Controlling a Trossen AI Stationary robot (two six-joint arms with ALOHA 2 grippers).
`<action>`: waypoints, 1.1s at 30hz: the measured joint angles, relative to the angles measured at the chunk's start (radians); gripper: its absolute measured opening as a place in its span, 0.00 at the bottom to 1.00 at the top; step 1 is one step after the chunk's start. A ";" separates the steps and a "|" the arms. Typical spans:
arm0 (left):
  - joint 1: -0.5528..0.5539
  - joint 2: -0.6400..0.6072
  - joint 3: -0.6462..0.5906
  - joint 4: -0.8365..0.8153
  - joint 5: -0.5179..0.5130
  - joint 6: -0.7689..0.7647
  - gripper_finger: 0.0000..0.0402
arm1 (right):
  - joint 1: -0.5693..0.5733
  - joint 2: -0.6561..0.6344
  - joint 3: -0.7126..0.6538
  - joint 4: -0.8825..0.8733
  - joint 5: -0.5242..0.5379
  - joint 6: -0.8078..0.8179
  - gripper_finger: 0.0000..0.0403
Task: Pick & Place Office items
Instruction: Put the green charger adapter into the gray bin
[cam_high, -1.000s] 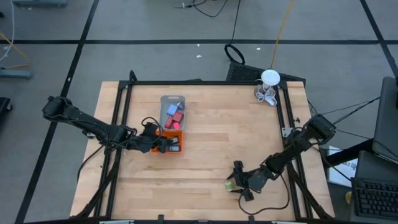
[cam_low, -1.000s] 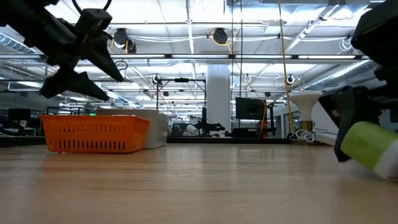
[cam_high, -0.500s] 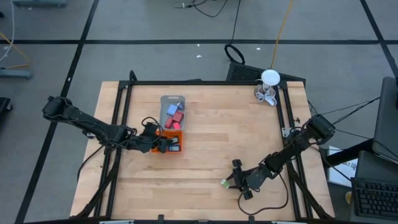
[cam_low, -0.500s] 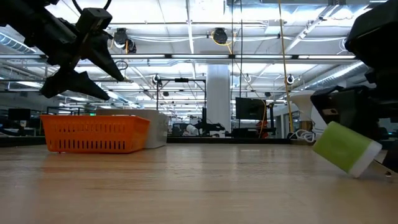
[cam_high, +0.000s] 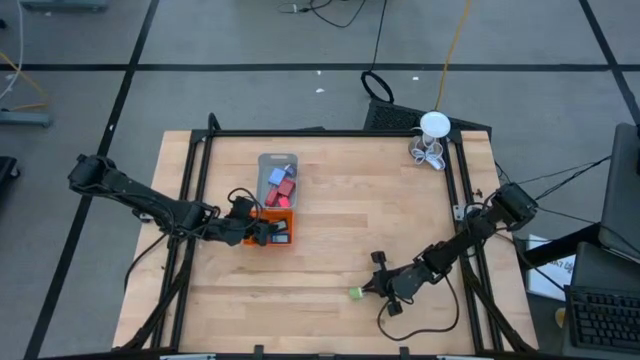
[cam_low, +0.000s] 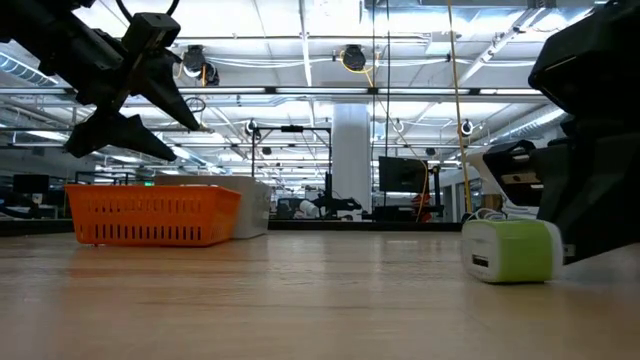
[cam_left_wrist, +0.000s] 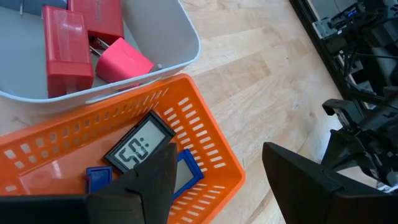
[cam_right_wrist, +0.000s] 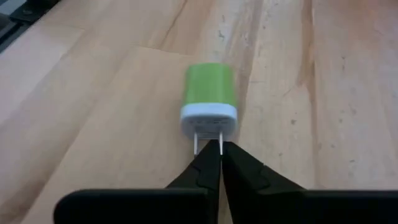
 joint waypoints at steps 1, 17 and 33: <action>0.000 0.000 0.000 0.000 0.000 0.000 0.60 | 0.000 0.000 0.000 0.000 0.000 -0.004 0.01; 0.000 0.000 0.000 0.001 -0.042 -0.001 0.60 | -0.006 -0.122 -0.001 -0.058 0.004 -0.084 0.00; 0.000 0.134 0.000 0.561 -0.047 0.494 0.60 | -0.178 -0.358 -0.029 -0.151 0.008 -0.249 0.00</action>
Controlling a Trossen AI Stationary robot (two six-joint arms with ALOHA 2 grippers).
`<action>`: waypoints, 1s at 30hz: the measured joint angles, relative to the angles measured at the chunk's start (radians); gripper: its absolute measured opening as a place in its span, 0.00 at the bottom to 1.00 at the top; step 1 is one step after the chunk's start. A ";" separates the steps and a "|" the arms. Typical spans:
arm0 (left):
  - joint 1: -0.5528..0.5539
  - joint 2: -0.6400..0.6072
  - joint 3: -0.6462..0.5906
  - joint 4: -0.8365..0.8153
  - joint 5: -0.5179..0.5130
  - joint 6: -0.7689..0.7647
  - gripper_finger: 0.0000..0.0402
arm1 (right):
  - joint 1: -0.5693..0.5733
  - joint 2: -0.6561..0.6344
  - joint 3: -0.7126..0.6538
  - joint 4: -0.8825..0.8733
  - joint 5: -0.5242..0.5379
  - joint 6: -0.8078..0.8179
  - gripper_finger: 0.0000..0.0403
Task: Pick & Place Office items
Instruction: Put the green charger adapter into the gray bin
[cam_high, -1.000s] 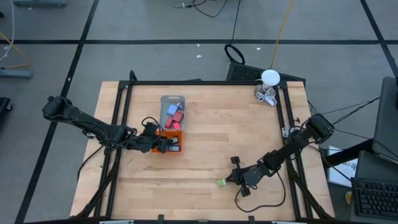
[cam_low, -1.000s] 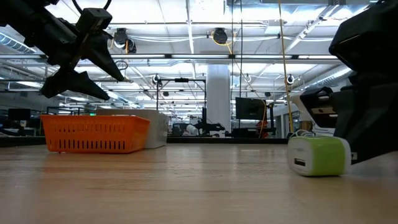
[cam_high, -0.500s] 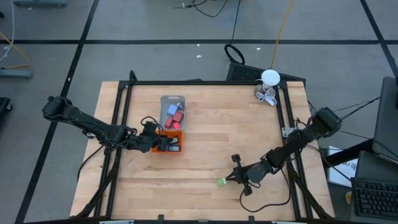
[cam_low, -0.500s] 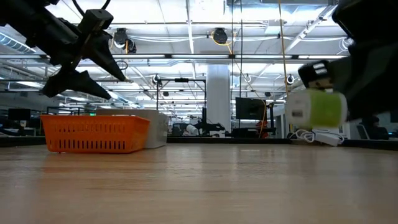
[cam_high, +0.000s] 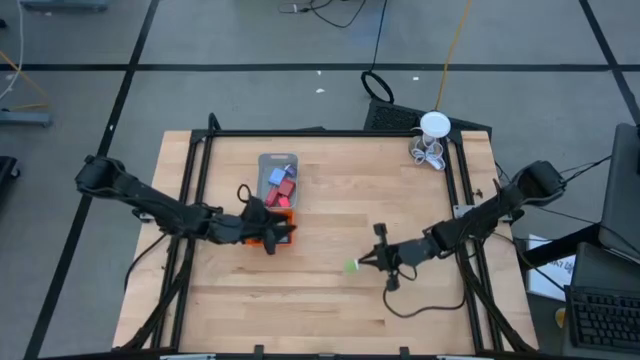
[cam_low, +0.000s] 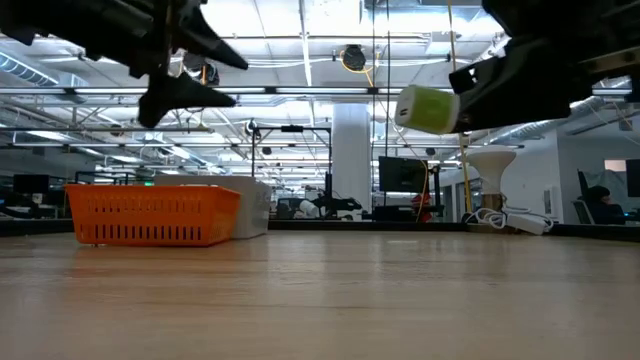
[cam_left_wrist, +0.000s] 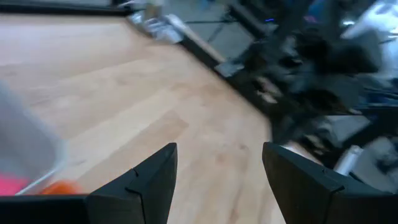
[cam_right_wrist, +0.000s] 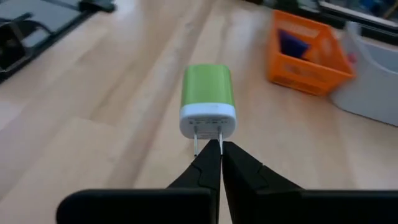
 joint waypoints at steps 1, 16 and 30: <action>0.000 0.019 0.000 0.043 0.015 0.025 0.60 | -0.012 -0.013 -0.007 -0.002 0.000 -0.003 0.00; 0.002 0.168 0.000 0.198 0.056 0.122 0.60 | -0.194 -0.204 -0.135 0.034 -0.008 -0.015 0.00; 0.040 0.174 0.001 0.232 0.093 0.391 0.60 | -0.310 -0.230 -0.192 0.145 -0.141 0.044 0.00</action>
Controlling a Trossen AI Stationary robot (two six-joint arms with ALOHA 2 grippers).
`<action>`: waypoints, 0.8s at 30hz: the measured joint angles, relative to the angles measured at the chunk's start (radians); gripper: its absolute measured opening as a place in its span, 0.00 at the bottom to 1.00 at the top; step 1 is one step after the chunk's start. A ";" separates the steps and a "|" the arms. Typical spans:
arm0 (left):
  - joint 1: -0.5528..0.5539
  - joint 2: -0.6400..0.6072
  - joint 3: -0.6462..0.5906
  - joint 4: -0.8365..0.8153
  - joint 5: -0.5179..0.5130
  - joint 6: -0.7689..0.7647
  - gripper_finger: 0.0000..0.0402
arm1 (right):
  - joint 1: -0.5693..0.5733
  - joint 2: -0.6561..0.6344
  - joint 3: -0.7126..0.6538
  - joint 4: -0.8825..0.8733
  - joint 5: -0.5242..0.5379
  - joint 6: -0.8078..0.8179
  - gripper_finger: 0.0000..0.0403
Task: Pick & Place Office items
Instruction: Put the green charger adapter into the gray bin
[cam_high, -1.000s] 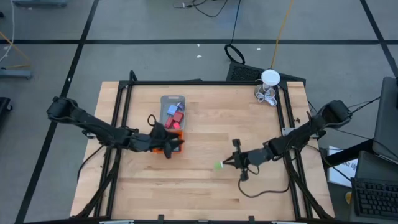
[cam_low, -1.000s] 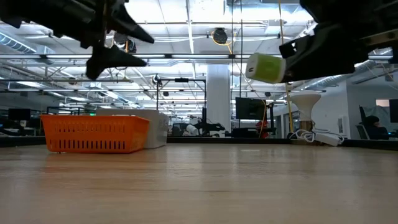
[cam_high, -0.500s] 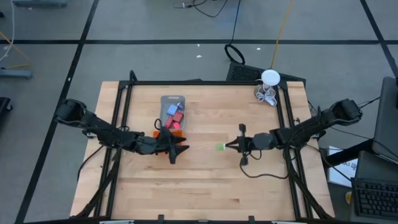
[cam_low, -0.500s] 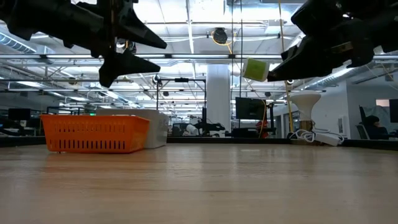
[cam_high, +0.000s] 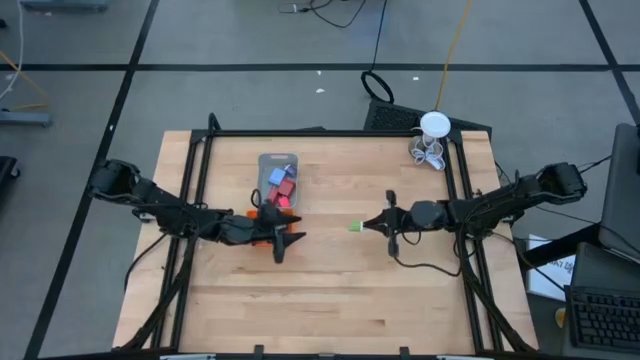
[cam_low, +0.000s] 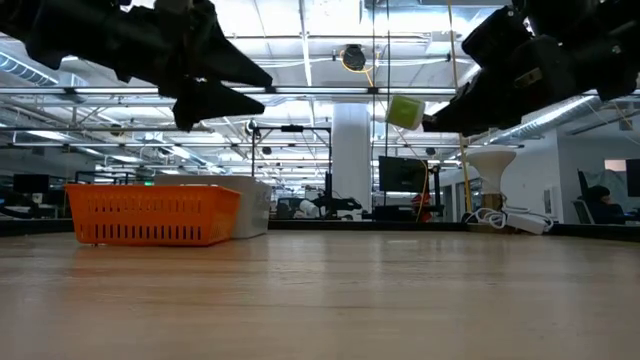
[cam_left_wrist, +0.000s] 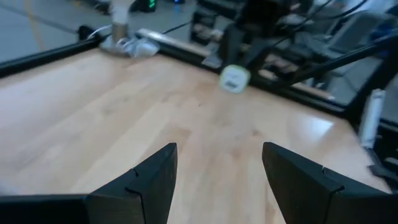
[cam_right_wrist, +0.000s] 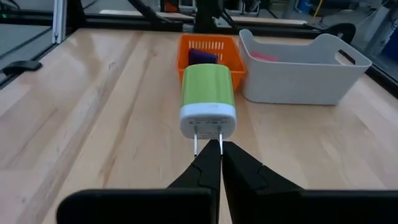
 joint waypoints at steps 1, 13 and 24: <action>0.000 0.000 0.000 0.019 0.013 0.013 0.60 | 0.002 0.000 -0.004 0.013 -0.001 0.002 0.00; 0.010 0.187 0.186 0.044 0.073 0.323 0.60 | 0.019 0.000 -0.017 0.115 -0.076 0.023 0.00; 0.059 0.365 0.377 0.047 0.094 0.339 0.60 | 0.051 0.006 -0.016 0.127 -0.075 0.007 0.00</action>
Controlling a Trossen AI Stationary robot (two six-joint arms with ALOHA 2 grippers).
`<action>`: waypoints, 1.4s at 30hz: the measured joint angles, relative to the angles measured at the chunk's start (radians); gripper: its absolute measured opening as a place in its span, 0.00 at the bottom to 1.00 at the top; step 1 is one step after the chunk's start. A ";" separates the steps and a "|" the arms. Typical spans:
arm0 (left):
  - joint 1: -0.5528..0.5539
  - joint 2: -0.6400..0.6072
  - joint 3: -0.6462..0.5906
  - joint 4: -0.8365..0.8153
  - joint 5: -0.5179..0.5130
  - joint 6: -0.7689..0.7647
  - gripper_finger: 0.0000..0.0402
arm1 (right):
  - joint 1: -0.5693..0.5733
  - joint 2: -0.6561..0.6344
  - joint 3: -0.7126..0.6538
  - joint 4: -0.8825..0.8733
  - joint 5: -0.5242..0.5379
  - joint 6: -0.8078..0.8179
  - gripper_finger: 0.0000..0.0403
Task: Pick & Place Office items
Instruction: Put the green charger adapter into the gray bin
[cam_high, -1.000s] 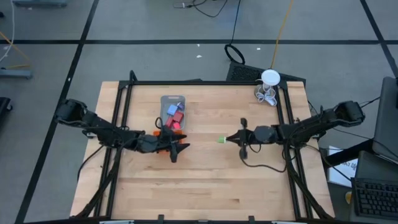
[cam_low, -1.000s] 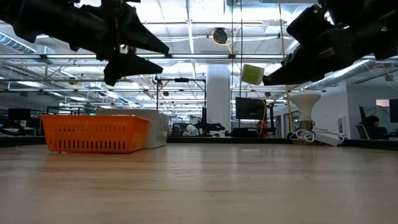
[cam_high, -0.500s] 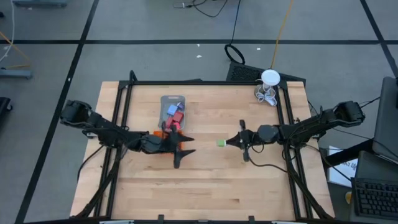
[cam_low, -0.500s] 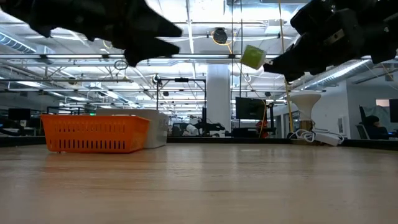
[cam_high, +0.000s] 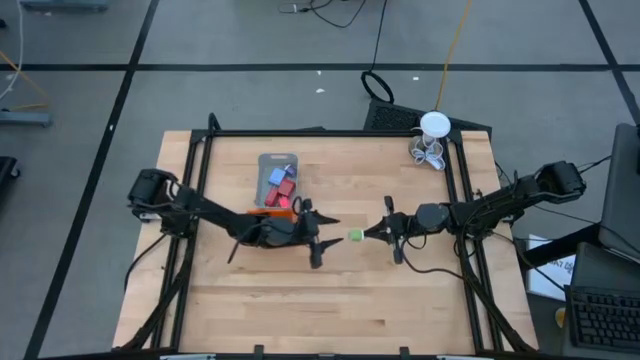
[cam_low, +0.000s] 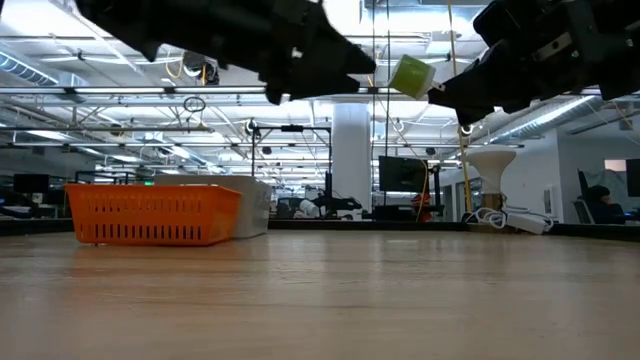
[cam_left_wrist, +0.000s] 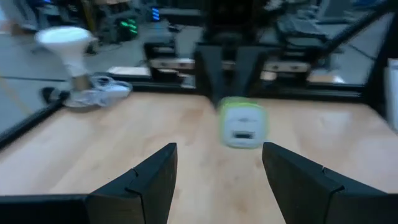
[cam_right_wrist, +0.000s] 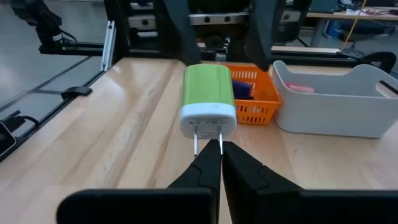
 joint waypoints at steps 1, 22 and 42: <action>0.004 0.004 0.007 -0.004 0.025 -0.002 0.60 | 0.000 0.000 0.000 0.000 0.000 0.000 0.00; 0.032 0.048 0.063 -0.032 0.080 -0.125 0.63 | 0.000 0.000 0.001 0.004 0.001 -0.002 0.00; 0.036 0.066 0.072 0.022 0.105 -0.134 0.76 | -0.001 0.000 0.001 0.004 0.001 -0.002 0.00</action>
